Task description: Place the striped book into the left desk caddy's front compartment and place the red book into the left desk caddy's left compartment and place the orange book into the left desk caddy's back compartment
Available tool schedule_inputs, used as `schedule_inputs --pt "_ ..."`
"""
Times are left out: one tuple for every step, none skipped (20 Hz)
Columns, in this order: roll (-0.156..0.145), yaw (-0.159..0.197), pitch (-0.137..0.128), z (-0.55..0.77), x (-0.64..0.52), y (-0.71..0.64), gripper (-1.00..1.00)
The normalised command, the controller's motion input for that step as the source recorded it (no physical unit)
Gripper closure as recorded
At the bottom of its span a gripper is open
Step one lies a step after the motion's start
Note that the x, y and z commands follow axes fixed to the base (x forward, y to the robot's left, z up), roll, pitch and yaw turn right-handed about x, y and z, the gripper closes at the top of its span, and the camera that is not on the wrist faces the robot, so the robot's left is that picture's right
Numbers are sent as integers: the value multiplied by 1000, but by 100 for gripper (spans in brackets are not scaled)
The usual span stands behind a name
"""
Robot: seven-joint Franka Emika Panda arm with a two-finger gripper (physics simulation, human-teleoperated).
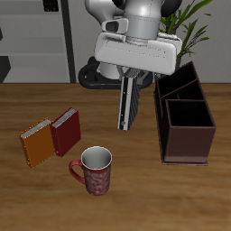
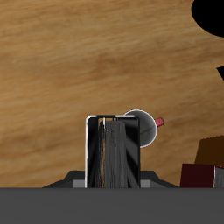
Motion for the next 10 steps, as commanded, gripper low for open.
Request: schedule_inputs --pt "-7 43 -28 308 -419 -217 100" --pt "-144 -137 59 352 -308 -649 100" --pt "-48 -116 -16 322 -465 -367 100" --pt "-50 73 -37 220 -489 -330 100" --pt "-84 -73 22 210 -455 -391 100" --pt "1 -59 24 207 -573 -72 100" --pt "-40 97 -57 239 -533 -221 100" --pt "-95 31 -36 261 -461 -430 100" --pt "-7 -208 54 170 -513 -289 100" --pt "30 74 -72 224 -542 -24 100"
